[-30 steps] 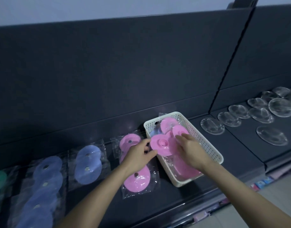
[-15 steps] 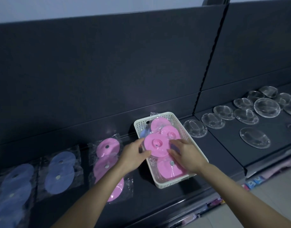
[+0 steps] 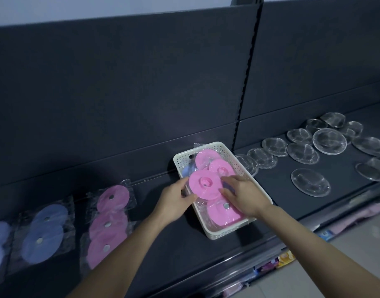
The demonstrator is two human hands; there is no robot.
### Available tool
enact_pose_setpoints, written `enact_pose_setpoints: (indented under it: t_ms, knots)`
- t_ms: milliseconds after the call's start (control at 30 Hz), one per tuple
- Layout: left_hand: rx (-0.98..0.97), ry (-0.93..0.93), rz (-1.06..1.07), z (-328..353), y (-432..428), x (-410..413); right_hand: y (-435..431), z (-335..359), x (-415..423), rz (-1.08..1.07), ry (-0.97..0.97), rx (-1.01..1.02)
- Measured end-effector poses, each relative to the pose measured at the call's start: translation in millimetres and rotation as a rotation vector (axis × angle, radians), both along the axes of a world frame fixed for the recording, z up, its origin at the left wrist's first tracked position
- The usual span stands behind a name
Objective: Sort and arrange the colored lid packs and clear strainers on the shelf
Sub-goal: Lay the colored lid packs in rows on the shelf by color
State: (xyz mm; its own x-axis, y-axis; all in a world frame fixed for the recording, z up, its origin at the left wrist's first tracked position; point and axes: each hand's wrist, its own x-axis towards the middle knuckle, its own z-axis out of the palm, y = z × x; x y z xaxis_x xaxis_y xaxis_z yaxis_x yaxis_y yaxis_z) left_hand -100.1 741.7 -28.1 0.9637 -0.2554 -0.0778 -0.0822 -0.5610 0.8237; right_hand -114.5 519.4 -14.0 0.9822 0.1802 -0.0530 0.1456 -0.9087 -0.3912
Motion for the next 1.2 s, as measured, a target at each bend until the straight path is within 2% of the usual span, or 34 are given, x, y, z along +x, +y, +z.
enact_pose_setpoints:
  t_ms: [333, 433, 500, 567, 633, 700, 800, 867, 900, 967, 1067, 1133, 1200]
  knots:
    - [0.048, -0.020, -0.010, 5.8, -31.5, 9.9, -26.1, 9.1, 6.5, -0.047, 0.051, 0.005]
    - [0.273, -0.174, -0.068, 6.7, -28.9, 6.1, -26.0, 9.6, 7.0, -0.074, 0.057, 0.057]
    - [0.410, -0.260, -0.193, 10.7, -27.3, 4.9, -24.0, 18.0, 5.8, -0.128, 0.096, 0.094]
    - [0.471, -0.235, -0.320, 16.2, -27.7, 5.9, -20.1, 28.6, 4.9, -0.134, 0.158, 0.069]
    - [0.464, -0.132, -0.366, 22.0, -29.3, 7.8, -16.7, 37.2, 2.8, -0.126, 0.209, 0.039]
    - [0.407, -0.107, -0.372, 28.0, -30.2, 13.3, -19.2, 40.0, 1.5, -0.218, 0.226, 0.137]
    - [0.498, -0.270, -0.388, 35.6, -33.0, 19.1, -23.3, 38.3, 0.3, -0.323, 0.204, 0.295]
    - [0.643, -0.430, -0.332, 39.2, -37.1, 18.1, -21.5, 35.3, -0.1, -0.350, 0.178, 0.400]
    - [0.655, -0.492, -0.279, 39.9, -37.9, 16.8, -19.1, 34.4, -0.3, -0.374, 0.151, 0.472]
    - [0.515, -0.505, -0.187, 40.4, -37.4, 14.3, -16.0, 35.6, -1.3, -0.440, 0.113, 0.653]
    - [0.155, -0.343, -0.034, 45.8, -30.3, 11.8, -12.9, 47.4, -1.5, -0.522, 0.076, 0.913]
    - [0.014, -0.293, 0.068, 45.4, -23.0, 12.3, -10.4, 55.4, -0.3, -0.507, 0.025, 0.898]
    - [-0.142, -0.201, 0.193, 45.3, -15.3, 13.3, -6.1, 57.0, 0.7, -0.433, 0.007, 0.693]
